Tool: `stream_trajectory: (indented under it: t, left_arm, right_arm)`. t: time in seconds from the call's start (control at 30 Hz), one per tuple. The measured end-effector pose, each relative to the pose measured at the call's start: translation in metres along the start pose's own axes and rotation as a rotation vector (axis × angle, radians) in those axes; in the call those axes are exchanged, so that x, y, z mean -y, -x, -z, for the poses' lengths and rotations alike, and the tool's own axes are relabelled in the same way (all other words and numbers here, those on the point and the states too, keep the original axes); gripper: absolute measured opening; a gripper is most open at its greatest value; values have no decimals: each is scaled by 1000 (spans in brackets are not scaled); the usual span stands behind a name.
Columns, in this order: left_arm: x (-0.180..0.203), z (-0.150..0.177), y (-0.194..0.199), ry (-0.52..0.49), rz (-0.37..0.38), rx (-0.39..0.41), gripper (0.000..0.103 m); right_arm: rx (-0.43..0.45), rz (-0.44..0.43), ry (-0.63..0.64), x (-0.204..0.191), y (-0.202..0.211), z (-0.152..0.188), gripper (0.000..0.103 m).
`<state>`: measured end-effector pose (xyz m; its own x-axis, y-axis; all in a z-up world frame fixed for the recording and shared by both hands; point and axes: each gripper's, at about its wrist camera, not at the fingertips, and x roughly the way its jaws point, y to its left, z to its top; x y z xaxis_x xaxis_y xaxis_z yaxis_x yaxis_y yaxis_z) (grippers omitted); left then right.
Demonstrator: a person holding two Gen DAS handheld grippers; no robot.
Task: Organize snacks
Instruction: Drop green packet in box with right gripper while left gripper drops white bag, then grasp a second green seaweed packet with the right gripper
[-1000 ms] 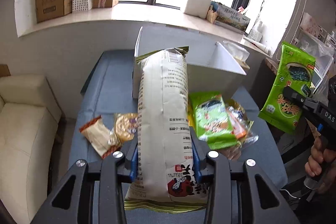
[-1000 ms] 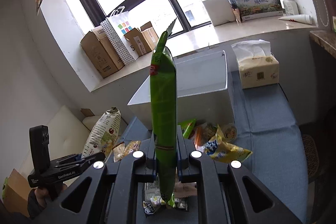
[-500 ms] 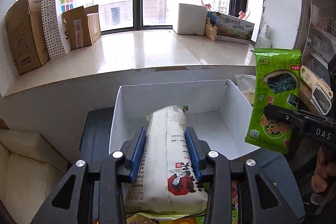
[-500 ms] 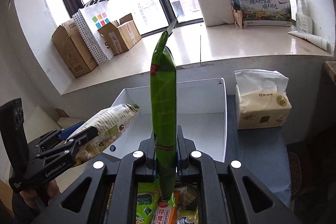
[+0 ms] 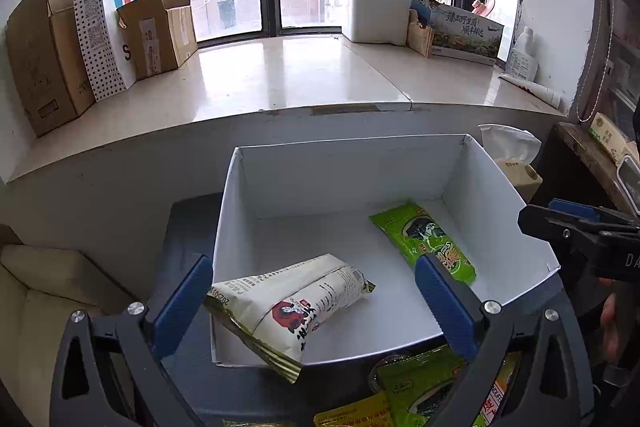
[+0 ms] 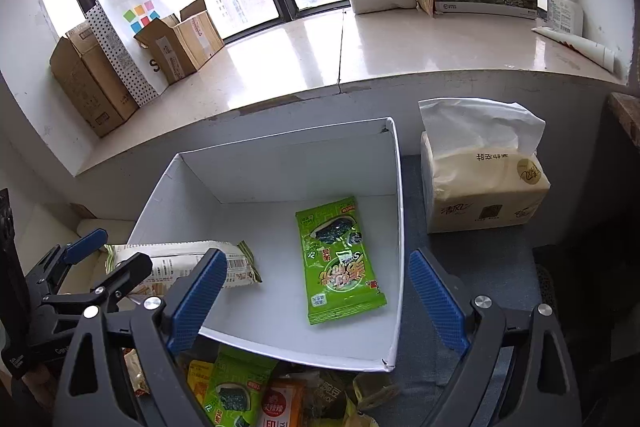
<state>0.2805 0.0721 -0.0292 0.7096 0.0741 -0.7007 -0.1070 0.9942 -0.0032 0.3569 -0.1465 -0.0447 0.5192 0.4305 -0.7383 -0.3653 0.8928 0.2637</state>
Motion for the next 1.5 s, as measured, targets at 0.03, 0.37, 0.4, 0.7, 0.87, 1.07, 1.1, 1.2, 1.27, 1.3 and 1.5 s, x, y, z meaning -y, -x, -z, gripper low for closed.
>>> stream_trajectory:
  t: [0.03,0.37,0.4,0.7,0.87,1.07,1.1,1.2,1.27,1.3,1.5]
  left_arm:
    - [0,2,4,0,1,4,103]
    - [-17,52,79,49,49,123,103]
    - [-16,63,87,47,47,140,103]
    - [14,179,131,35,95,92,103]
    - [11,215,138,103,108,32,103]
    - [-1,235,152,156,101,12,103]
    - [-4,237,155,165,95,17,103]
    - [-12,240,161,187,89,29,103]
    - [-17,242,162,193,79,32,103]
    - [-18,243,162,193,73,26,103]
    - [-31,252,163,202,48,22,103]
  right_arm:
    - [6,-5,7,-2,4,1,95]
    - [119,-100,81,-20,79,52,103]
    - [127,-119,87,-22,87,63,103]
    - [92,-168,90,-37,112,177,103]
    - [77,-162,54,-48,107,218,103]
    - [38,-63,206,-79,89,218,103]
    - [29,-51,220,-84,85,215,103]
    - [13,17,290,-100,69,204,103]
    - [-2,80,330,-112,54,193,103]
    - [-12,108,347,-118,45,188,103]
    - [-152,208,373,-129,-19,164,103]
